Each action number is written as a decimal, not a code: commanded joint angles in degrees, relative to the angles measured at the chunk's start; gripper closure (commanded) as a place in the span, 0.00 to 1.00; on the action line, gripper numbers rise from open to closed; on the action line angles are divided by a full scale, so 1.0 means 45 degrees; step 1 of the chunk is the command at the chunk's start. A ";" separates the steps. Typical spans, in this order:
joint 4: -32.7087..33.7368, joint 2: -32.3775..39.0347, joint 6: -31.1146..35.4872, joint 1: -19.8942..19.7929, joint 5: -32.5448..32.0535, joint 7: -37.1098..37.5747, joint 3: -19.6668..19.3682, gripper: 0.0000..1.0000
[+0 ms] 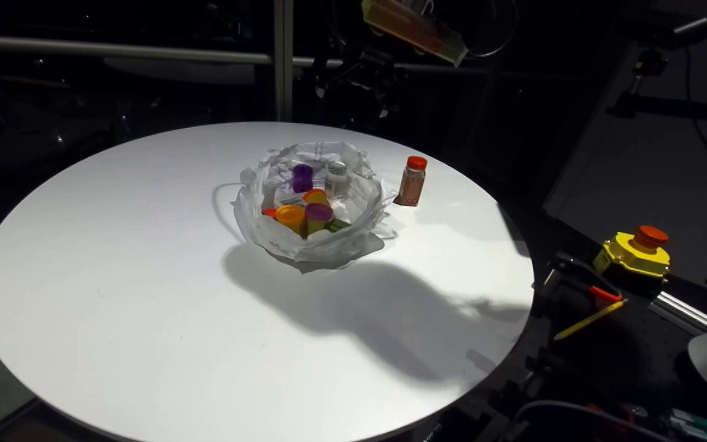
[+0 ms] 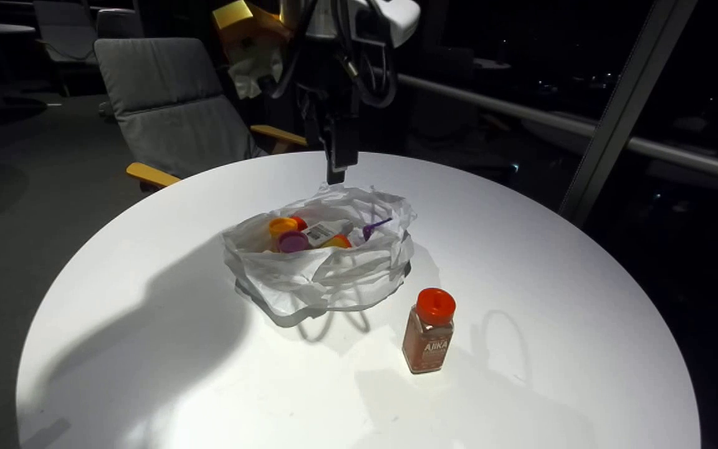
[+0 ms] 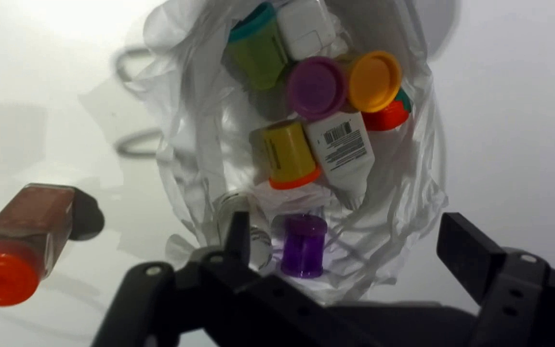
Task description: Pick up the objects from the plastic bag and put it on the table.
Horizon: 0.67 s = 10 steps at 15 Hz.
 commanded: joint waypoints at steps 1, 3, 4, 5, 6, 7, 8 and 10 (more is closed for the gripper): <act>0.1414 0.1747 -0.0110 0.0070 0.0308 0.0716 -0.0023 0.00; 0.1938 0.2650 -0.0133 0.0050 0.0337 0.1113 -0.0204 0.00; 0.2230 0.3099 -0.0110 0.0062 0.0303 0.1315 -0.0336 0.00; 0.2418 0.3468 -0.0119 0.0079 0.0266 0.1501 -0.0487 0.00; 0.2709 0.3852 -0.0120 0.0050 0.0276 0.1641 -0.0612 0.00; 0.2933 0.4179 -0.0148 0.0003 0.0348 0.1733 -0.0673 0.00; 0.3098 0.4411 -0.0125 -0.0009 0.0405 0.1854 -0.0719 0.00; 0.3514 0.4899 0.0064 -0.0058 0.0484 0.2059 -0.0809 0.00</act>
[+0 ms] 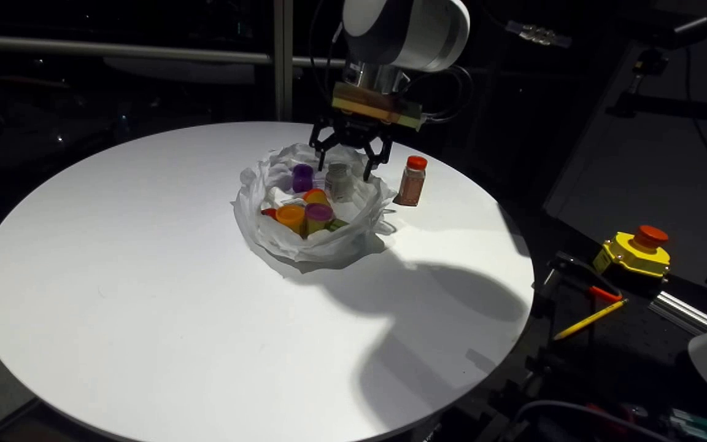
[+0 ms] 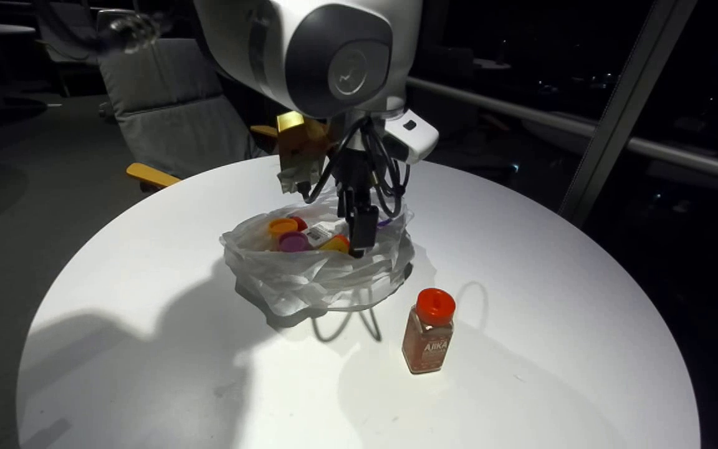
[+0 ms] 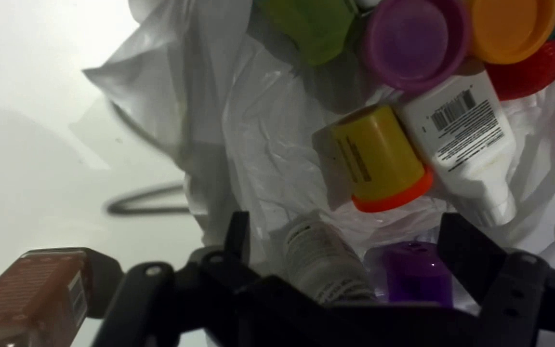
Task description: Pick up the objects from the plastic bag and put it on the table.
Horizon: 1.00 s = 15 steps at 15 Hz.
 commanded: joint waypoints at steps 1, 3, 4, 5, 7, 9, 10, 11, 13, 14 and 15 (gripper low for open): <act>0.1121 0.0892 0.0180 -0.0033 0.0419 0.0480 -0.0091 0.00; 0.1350 0.1121 0.0613 -0.0182 0.0708 0.0474 0.0081 0.00; 0.1440 0.1197 0.0848 -0.0270 0.0943 0.0425 0.0195 0.00; 0.1491 0.1233 0.1069 -0.0341 0.1187 0.0382 0.0302 0.00; 0.1590 0.1341 0.1457 -0.0196 0.1290 0.0571 0.0129 0.00; 0.1668 0.1460 0.1548 -0.0070 0.1238 0.0910 -0.0115 0.00; 0.1687 0.1511 0.1502 0.0009 0.1156 0.1162 -0.0264 0.00; 0.1747 0.1586 0.1492 0.0089 0.1044 0.1403 -0.0439 0.00; 0.1739 0.1628 0.1320 0.0172 0.0963 0.1818 -0.0656 0.18; 0.1764 0.1677 0.1306 0.0189 0.0932 0.1972 -0.0731 0.29; 0.1755 0.1690 0.1285 0.0205 0.0910 0.2095 -0.0784 0.29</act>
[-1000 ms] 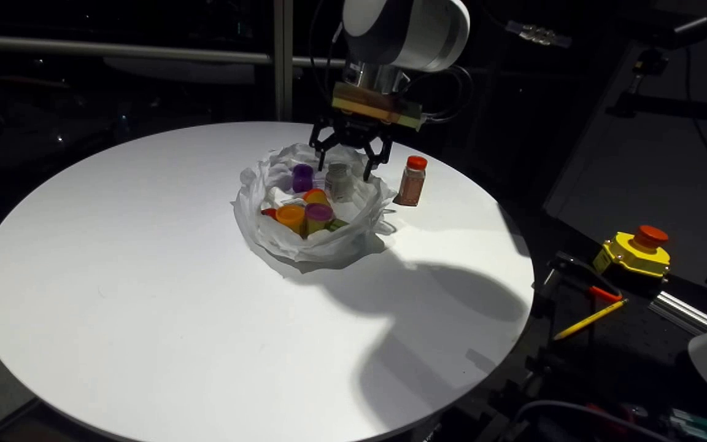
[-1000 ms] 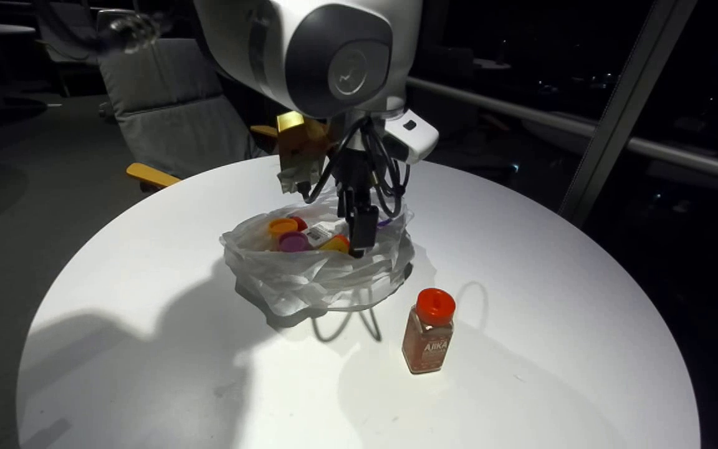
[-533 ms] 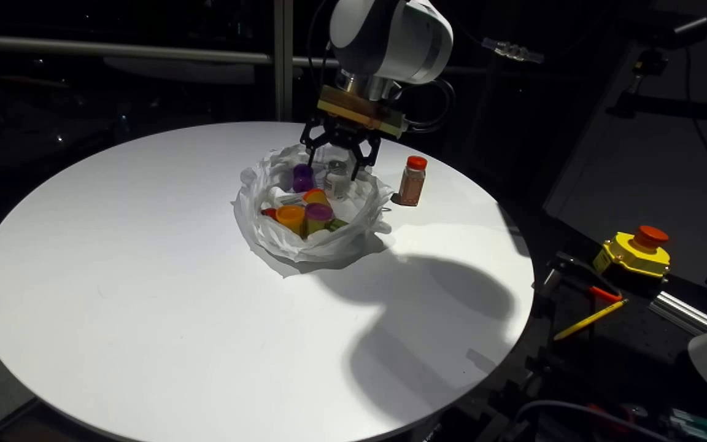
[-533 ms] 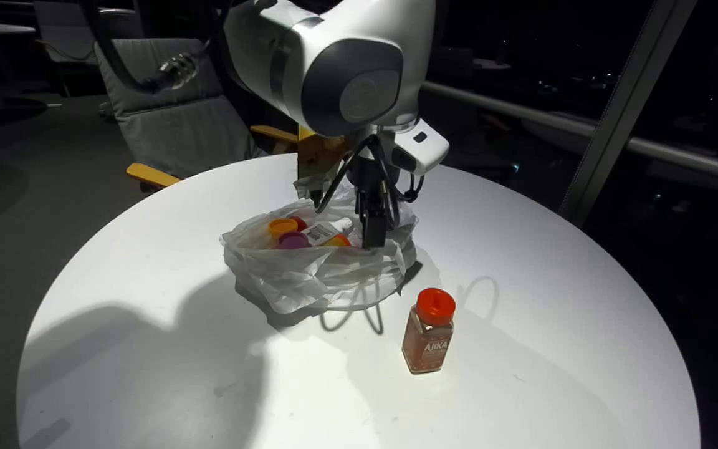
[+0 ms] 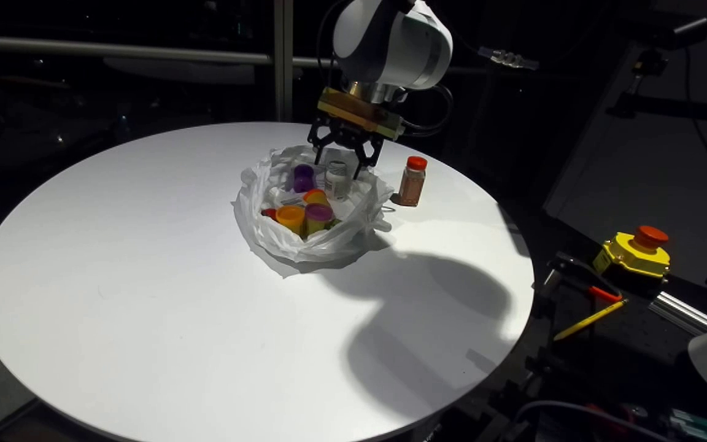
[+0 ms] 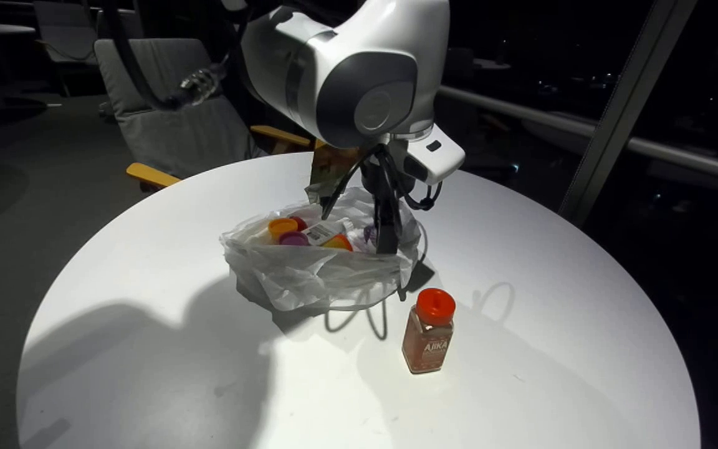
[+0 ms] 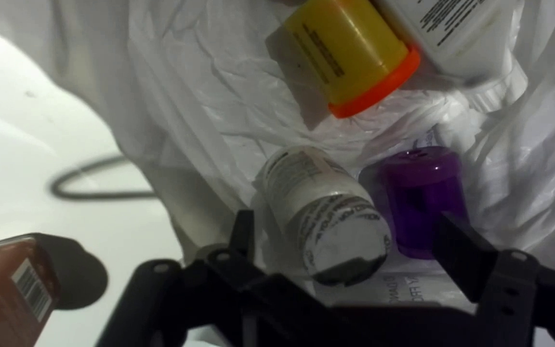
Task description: Pick up the objects from the plastic bag and put it on the table.
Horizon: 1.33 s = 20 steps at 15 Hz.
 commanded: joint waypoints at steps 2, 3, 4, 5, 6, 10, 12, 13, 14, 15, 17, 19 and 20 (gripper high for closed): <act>0.0350 0.0250 -0.0030 0.0263 -0.0057 0.0891 -0.0361 0.45; 0.0251 0.0153 -0.0046 0.0257 -0.0046 0.0955 -0.0331 0.55; 0.0183 0.0079 -0.0052 0.0248 -0.0042 0.1007 -0.0300 0.62; 0.0104 -0.0021 -0.0044 0.0260 -0.0052 0.1047 -0.0286 0.68; 0.0000 -0.0142 -0.0025 0.0339 -0.0102 0.1154 -0.0330 0.73; -0.0617 -0.1084 -0.0381 0.0981 -0.0569 0.1689 -0.0741 0.73; -0.1399 -0.2288 -0.0562 0.1356 -0.0884 0.1825 -0.0864 0.73; -0.1855 -0.2895 -0.0515 0.1485 -0.1046 0.1776 -0.0834 0.73; -0.2305 -0.3498 -0.0503 0.1445 -0.1128 0.1562 -0.0647 0.73; -0.2883 -0.4178 -0.0466 0.1345 -0.1123 0.1234 -0.0390 0.73; -0.4229 -0.5544 -0.0233 0.1448 -0.1433 0.0966 -0.0236 0.73; -0.5671 -0.6852 -0.0097 0.1454 -0.1975 0.1015 -0.0173 0.73; -0.6366 -0.7437 -0.0010 0.1390 -0.2235 0.1117 -0.0141 0.73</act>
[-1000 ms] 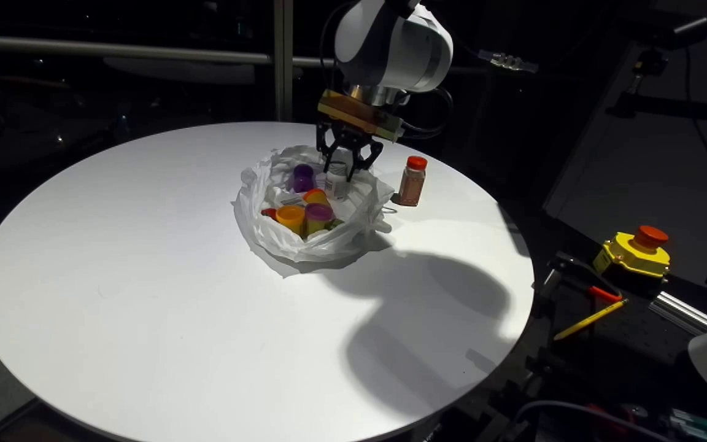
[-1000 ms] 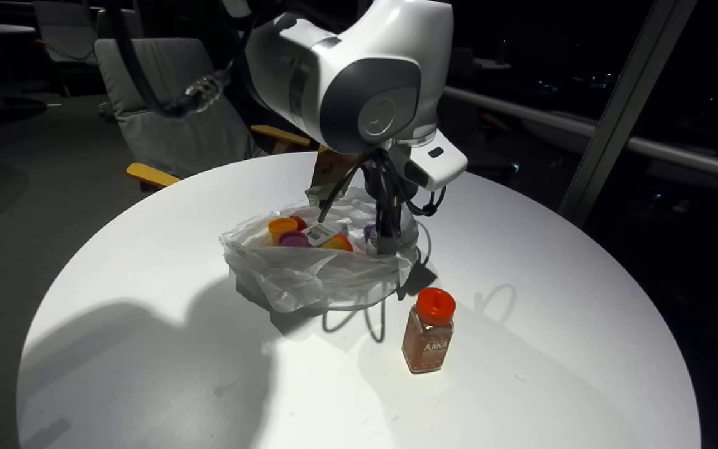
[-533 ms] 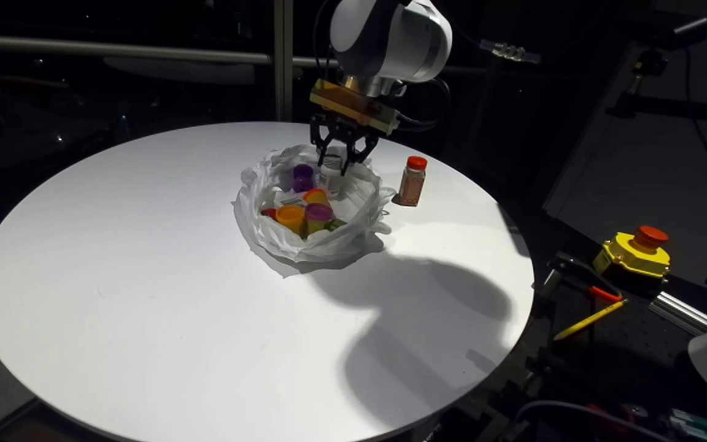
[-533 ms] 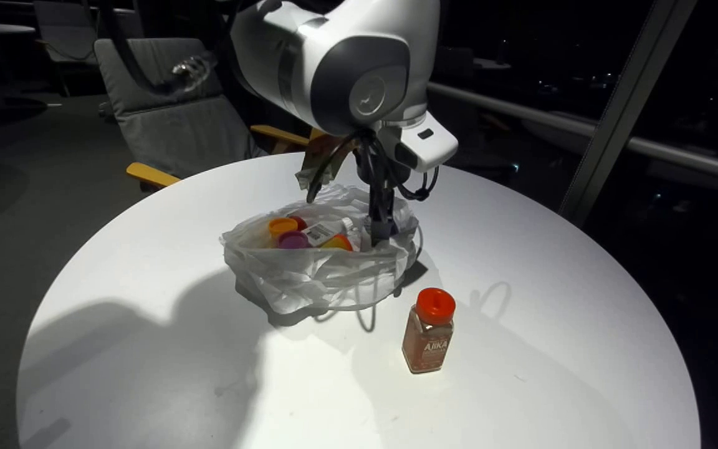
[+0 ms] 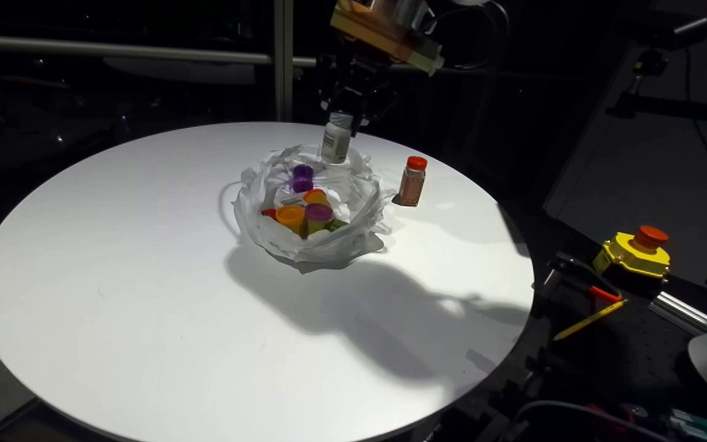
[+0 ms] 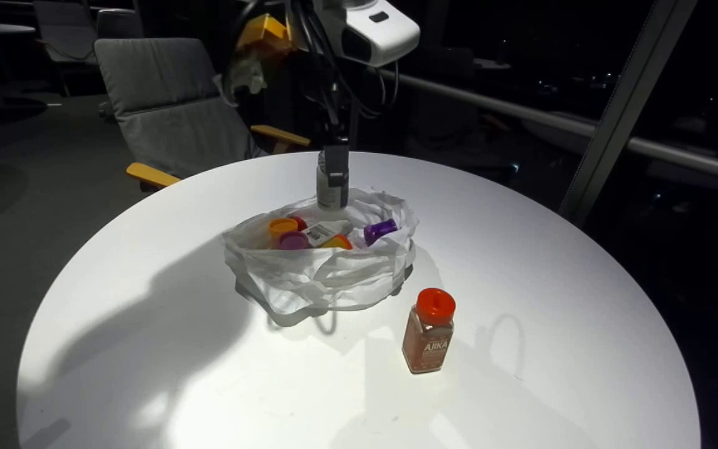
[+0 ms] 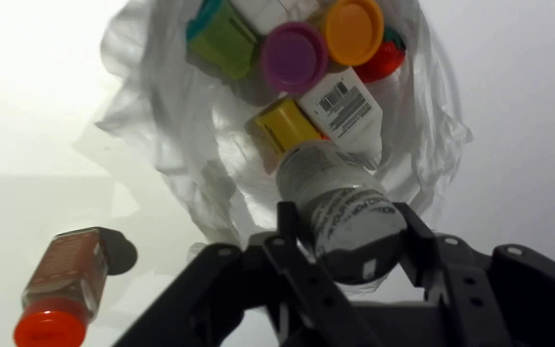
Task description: Pick up the objects from the plastic bag and put it on the table.
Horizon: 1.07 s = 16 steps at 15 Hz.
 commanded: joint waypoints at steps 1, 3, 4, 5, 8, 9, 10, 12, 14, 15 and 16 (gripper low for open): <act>-0.3257 -0.2865 0.0447 -0.0264 -0.0710 -0.0190 0.0209 0.73; -0.4773 -0.3794 0.1000 -0.0651 -0.0787 -0.0321 0.0218 0.73; -0.5216 -0.3923 0.1280 -0.0901 -0.0841 -0.0403 0.0203 0.73; -0.5511 -0.3891 0.1598 -0.1171 -0.0595 -0.0720 0.0228 0.73; -0.5898 -0.3031 0.2807 -0.2064 -0.1214 -0.0764 -0.0029 0.73; -0.5897 -0.2723 0.2987 -0.2284 -0.1198 -0.0939 -0.0100 0.73; -0.5819 -0.2463 0.2896 -0.2451 -0.0903 -0.1275 -0.0131 0.73; -0.5568 -0.1679 0.3087 -0.2673 -0.0983 -0.1504 -0.0275 0.73; -0.5392 -0.1190 0.3053 -0.2786 -0.0289 -0.2053 -0.0093 0.73; -0.5293 -0.0936 0.3037 -0.2833 0.0133 -0.2352 0.0102 0.73; -0.5175 -0.0645 0.3128 -0.2827 0.0395 -0.2555 0.0193 0.73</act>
